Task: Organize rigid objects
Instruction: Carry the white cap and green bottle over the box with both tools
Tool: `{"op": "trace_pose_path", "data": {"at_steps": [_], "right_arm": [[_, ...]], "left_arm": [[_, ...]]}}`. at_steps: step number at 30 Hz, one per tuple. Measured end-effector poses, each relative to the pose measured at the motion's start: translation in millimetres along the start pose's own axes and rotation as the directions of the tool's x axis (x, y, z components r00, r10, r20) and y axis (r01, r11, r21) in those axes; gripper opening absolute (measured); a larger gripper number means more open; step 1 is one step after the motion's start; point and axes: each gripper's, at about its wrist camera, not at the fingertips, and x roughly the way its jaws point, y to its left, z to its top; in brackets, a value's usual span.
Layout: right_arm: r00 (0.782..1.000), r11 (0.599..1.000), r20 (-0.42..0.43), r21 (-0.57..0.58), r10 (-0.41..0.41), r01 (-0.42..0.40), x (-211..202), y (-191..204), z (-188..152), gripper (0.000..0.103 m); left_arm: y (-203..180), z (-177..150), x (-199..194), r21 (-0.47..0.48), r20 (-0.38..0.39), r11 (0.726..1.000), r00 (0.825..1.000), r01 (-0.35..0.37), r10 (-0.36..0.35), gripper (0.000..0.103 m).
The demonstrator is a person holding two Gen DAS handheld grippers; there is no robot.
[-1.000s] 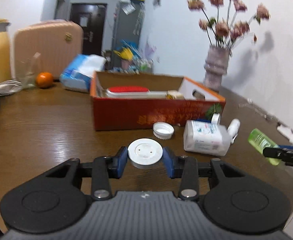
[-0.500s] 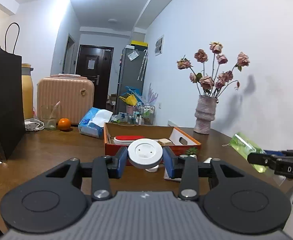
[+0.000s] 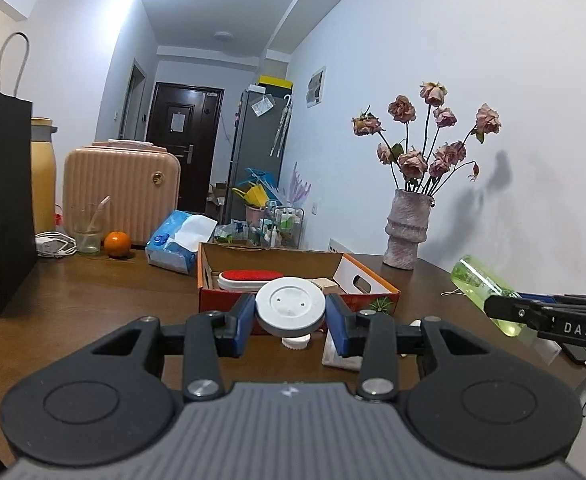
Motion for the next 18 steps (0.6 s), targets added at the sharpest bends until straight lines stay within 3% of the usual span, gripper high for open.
{"op": "trace_pose_path", "data": {"at_steps": [9,18], "right_arm": [[0.999,1.000,-0.027,-0.002,-0.021,0.021,86.7,-22.3,36.2,0.030],[0.997,0.998,-0.074,-0.057,-0.026,0.022,196.2,-42.9,77.8,0.030]], "left_arm": [[17.6,47.9,83.7,0.038,0.021,0.999,0.999,0.024,-0.024,0.039],[42.2,78.3,212.4,0.012,-0.135,0.994,0.985,0.106,-0.104,0.039]]}}
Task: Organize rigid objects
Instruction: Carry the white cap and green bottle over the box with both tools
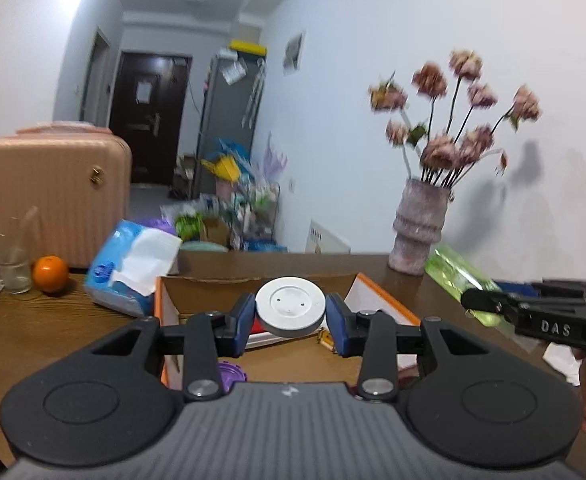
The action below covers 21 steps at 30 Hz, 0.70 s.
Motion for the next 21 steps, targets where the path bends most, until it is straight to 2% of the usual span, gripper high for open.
{"op": "trace_pose_path", "data": {"at_steps": [3,5,8,9,13,16,18,21], "right_arm": [[0.999,1.000,-0.049,-0.001,0.000,0.000,44.4,-12.1,9.8,0.030],[0.992,1.000,-0.125,0.012,0.015,-0.013,78.8,-22.0,13.0,0.030],[0.971,1.000,-0.237,-0.019,-0.028,0.025,127.0,-30.1,13.6,0.030],[0.962,0.998,-0.266,-0.044,-0.057,0.047,140.7,-30.2,12.3,0.030],[0.912,0.956,-0.351,-0.270,-0.213,0.119,187.4,-15.8,-5.2,0.030],[0.874,0.924,-0.402,-0.363,-0.274,0.122,212.0,-10.4,-17.6,0.030],[0.861,0.915,-0.425,-0.389,-0.278,0.104,219.5,-6.0,-24.1,0.030],[0.851,0.875,-0.413,-0.472,-0.325,0.105,225.1,6.9,-30.0,0.031]], "left_arm": [[7.6,6.1,43.0,-0.007,-0.081,1.000,0.996,0.026,-0.027,0.039],[13.7,7.0,73.0,-0.015,-0.149,0.999,0.988,0.044,-0.046,0.039],[20.5,1.0,123.4,-0.013,-0.284,0.998,0.956,0.067,-0.068,0.040],[22.2,-3.5,139.7,-0.015,-0.326,0.999,0.944,0.046,-0.048,0.040],[23.1,-20.5,183.7,0.032,-0.438,0.999,0.899,0.035,-0.017,0.040],[29.7,-31.9,200.8,0.026,-0.487,1.000,0.874,0.004,0.009,0.040],[34.0,-34.4,203.5,0.006,-0.492,1.000,0.870,-0.001,0.004,0.040],[36.4,-32.0,205.1,-0.007,-0.500,1.000,0.866,-0.009,0.005,0.042]]}}
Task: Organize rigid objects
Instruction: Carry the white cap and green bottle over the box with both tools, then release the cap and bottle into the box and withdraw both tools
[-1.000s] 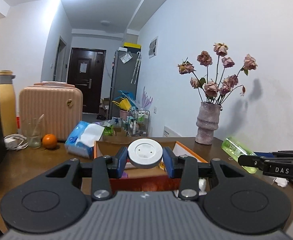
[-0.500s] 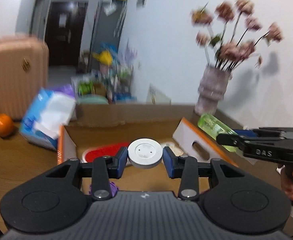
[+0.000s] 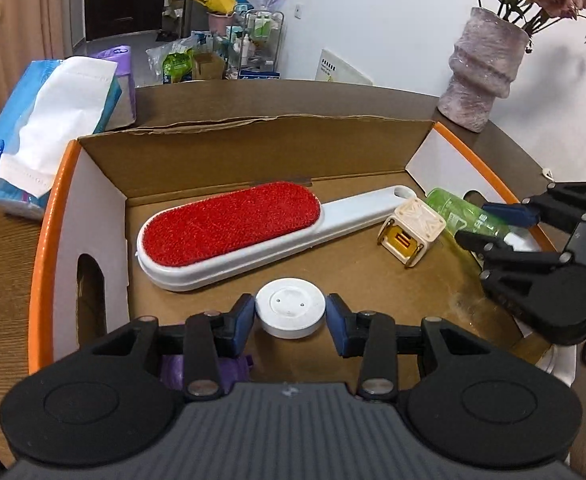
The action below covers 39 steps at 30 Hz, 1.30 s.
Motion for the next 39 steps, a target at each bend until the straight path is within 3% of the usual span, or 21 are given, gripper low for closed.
{"op": "trace_pose_path", "data": {"at_steps": [2,5,13,25,32,39], "right_arm": [[1.000,1.000,-0.029,-0.026,-0.001,0.001,3.8,5.3,2.5,0.031],[0.996,0.998,-0.078,-0.037,0.042,-0.045,9.2,6.2,5.5,0.031],[0.995,0.994,-0.016,0.047,0.098,-0.097,-41.2,-16.8,12.7,0.033],[0.984,0.973,0.095,0.160,0.152,-0.166,-144.7,-57.9,1.4,0.041],[0.969,0.965,0.215,0.200,0.123,-0.167,-203.9,-72.2,-19.8,0.055],[0.906,0.937,0.416,0.283,0.070,-0.202,-267.3,-71.1,-66.4,0.073]], "left_arm": [[0.3,2.5,0.4,-0.005,-0.003,1.000,1.000,-0.008,0.008,0.054],[2.0,4.8,-5.6,-0.038,-0.011,0.999,1.000,-0.011,0.011,0.060],[-8.6,7.1,-51.4,-0.053,0.040,0.998,0.999,-0.034,0.037,0.079],[-47.3,-6.8,-150.1,-0.028,0.165,0.998,0.984,-0.065,0.068,0.089],[-69.1,-34.8,-208.8,-0.016,0.292,0.997,0.953,-0.081,0.083,0.096],[-83.2,-87.4,-266.0,-0.048,0.445,0.997,0.892,-0.068,0.083,0.101]]}}
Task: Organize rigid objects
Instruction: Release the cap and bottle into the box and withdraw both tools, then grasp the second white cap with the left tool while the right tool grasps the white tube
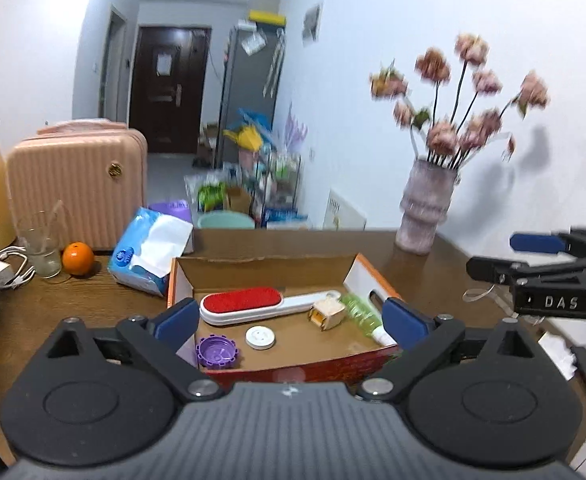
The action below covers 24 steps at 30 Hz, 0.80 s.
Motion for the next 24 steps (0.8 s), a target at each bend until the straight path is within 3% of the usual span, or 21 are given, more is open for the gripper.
{"op": "trace_pose_path", "data": {"at_steps": [4,8,14,16,19,21,24], "right_arm": [[0.995,0.998,0.102,0.068,0.001,-0.008,-41.9,3.2,-28.2,0.075],[0.983,0.986,0.185,0.165,-0.002,-0.029,-84.3,8.3,-70.9,0.086],[0.975,0.967,0.224,0.249,-0.009,-0.048,-145.0,19.3,-140.4,0.089],[0.972,0.958,0.232,0.282,-0.024,-0.043,-164.5,22.4,-167.6,0.093],[0.975,0.944,0.217,0.330,-0.054,-0.021,-181.0,28.6,-204.6,0.093],[0.984,0.936,0.175,0.352,-0.044,-0.020,-185.2,32.4,-224.5,0.093],[0.990,0.934,0.133,0.357,-0.054,0.003,-187.8,32.8,-237.6,0.093]], "left_arm": [[-4.9,-29.1,-47.2,-0.016,0.111,1.000,0.994,-0.002,0.004,0.103],[-8.5,-70.0,-97.4,-0.038,0.194,0.999,0.981,-0.002,0.009,0.103],[-17.4,-136.1,-164.1,0.021,0.277,0.998,0.959,-0.065,0.056,0.103],[-19.1,-161.0,-179.3,0.017,0.281,0.996,0.956,-0.092,0.084,0.103],[-20.0,-188.9,-183.4,0.001,0.213,0.997,0.974,-0.074,0.072,0.103],[-24.3,-193.5,-174.6,0.006,0.173,0.997,0.982,-0.080,0.077,0.103],[-26.6,-192.5,-166.2,-0.012,0.172,0.997,0.982,-0.077,0.078,0.103]]}}
